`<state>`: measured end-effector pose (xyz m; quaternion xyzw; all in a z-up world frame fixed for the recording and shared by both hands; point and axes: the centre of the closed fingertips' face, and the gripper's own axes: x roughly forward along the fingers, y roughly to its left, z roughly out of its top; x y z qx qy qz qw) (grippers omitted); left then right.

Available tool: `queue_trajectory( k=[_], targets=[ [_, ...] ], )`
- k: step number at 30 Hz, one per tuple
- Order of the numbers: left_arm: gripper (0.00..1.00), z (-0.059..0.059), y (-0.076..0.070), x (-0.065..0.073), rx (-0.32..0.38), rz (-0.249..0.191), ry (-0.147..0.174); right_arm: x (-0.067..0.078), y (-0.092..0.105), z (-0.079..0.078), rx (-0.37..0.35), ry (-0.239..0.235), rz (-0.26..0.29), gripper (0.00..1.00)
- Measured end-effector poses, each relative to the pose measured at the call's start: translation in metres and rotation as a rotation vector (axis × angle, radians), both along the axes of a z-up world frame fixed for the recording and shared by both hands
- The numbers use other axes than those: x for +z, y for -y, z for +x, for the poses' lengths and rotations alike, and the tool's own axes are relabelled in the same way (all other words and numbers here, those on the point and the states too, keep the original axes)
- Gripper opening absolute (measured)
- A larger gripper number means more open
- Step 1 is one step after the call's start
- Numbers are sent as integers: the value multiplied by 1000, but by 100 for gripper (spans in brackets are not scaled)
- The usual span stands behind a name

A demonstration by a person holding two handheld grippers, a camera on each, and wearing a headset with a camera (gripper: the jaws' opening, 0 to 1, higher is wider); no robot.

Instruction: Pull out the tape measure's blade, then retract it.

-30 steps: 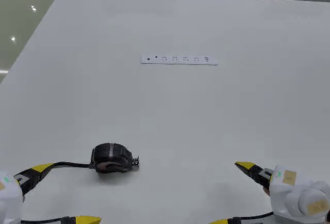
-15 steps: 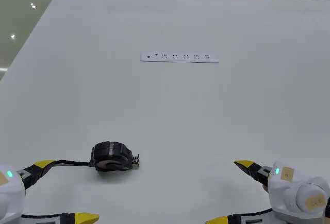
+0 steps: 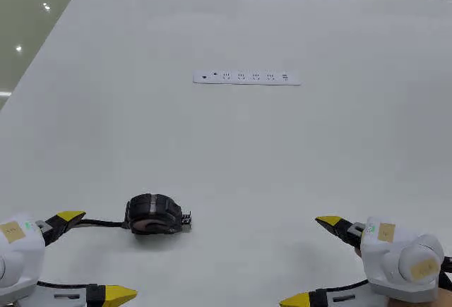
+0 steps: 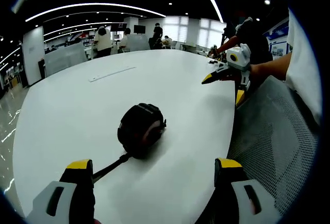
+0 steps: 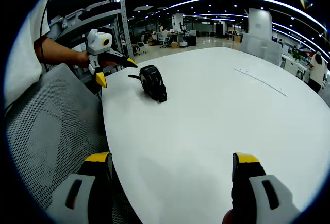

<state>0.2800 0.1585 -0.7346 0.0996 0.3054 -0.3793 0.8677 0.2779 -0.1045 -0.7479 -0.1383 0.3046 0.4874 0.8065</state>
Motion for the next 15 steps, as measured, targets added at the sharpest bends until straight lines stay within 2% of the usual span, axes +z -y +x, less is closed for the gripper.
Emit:
queue_trajectory(
  k=[9, 15],
  targets=[
    [92, 7, 1, -4, -52, 36, -7, 1, -5, 4, 27, 0, -5, 91],
    [90, 14, 1, -7, -86, 60, -16, 1, -8, 3, 60, -5, -13, 87]
  ],
)
